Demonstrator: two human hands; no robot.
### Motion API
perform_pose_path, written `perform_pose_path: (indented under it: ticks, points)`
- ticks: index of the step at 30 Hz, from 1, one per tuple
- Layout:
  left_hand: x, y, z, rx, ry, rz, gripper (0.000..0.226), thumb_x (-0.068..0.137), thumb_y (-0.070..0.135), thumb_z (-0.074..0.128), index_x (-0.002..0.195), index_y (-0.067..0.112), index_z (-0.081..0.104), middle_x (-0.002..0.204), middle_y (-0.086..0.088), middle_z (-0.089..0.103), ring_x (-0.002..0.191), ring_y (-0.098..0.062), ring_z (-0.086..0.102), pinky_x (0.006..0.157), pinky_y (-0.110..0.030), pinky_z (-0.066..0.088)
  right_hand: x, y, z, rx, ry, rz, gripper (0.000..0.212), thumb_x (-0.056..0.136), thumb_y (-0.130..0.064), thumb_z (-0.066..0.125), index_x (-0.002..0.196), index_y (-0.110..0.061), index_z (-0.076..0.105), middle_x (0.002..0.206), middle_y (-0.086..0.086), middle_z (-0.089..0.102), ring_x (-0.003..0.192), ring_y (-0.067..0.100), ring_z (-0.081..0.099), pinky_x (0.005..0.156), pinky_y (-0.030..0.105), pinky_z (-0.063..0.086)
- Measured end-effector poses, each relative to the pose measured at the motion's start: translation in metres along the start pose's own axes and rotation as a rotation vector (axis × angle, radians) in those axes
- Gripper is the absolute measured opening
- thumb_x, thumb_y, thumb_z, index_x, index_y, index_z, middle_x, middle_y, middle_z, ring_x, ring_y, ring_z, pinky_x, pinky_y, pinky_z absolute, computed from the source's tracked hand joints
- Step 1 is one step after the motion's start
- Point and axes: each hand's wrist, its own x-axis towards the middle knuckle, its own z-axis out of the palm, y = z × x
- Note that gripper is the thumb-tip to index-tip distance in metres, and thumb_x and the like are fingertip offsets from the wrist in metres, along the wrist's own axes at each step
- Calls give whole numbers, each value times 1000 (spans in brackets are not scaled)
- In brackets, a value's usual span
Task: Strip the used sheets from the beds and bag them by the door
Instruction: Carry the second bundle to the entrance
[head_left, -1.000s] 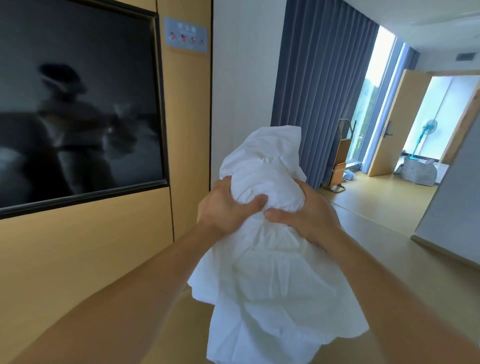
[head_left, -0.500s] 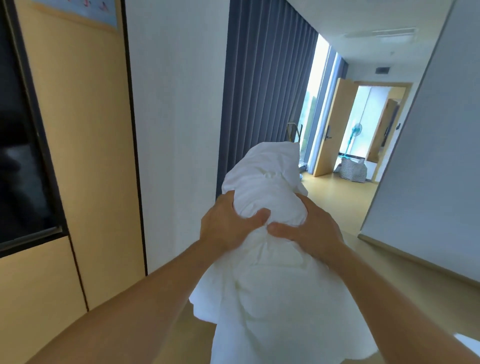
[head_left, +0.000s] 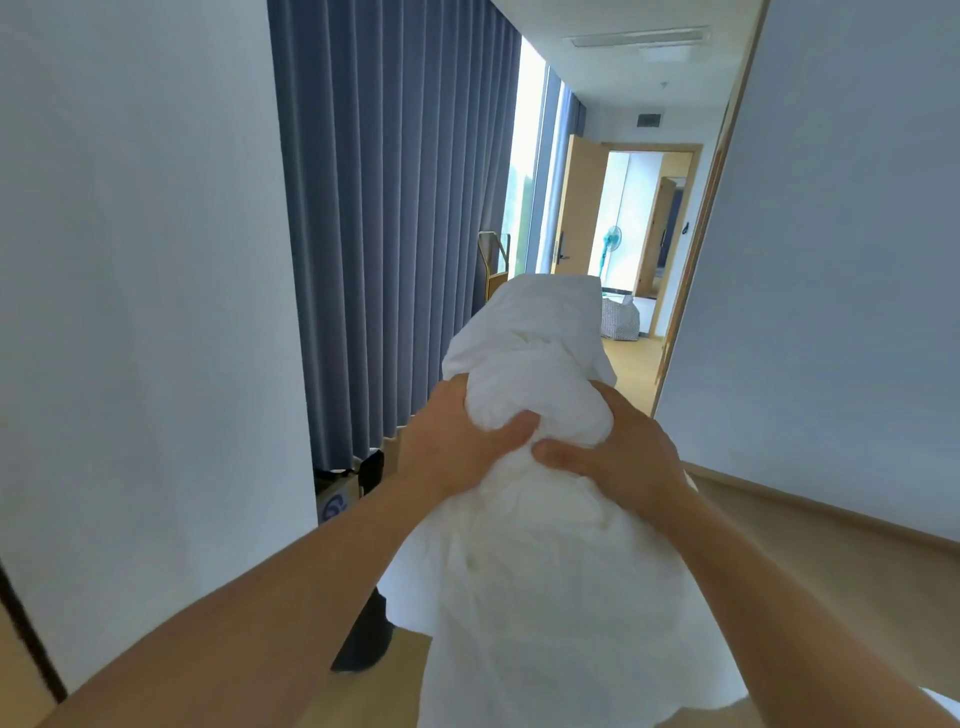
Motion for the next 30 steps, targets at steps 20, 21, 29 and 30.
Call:
perform_pose_path:
  ticks: [20,21,29,30]
  points:
    - [368,-74,219,-55,-75,22,90,52,96,55,124,44,42,113,22,52,99,-10,54,83,-32,46,375,168,10,-70,76,64,104,39,-92,65,132,-51,41,109,-24,58,97,9,55,84,34,42]
    - [388,-76,227,-57,-99,25,89,53,93,56,125,42,42,111,22,50,98,-10,53,82,-32,45,393,173,10,-83,83,74,105,40,-92,65,133,-51,41,110,-24,59,98,10,55,86,35,44]
    - [529,-84,313,-86,-213,63,93,53,85,61,129,32,50,123,9,61,110,-20,60,93,-45,52,526,243,6,-95,157,160,105,38,-93,66,132,-55,39,109,-25,64,102,10,60,90,37,47]
    - [545,-86,329,-91,-212,62,94,53,85,60,129,32,50,123,9,61,110,-20,60,93,-45,52,545,256,5,-102,159,166,106,38,-94,65,132,-55,38,111,-23,64,102,11,60,91,37,48]
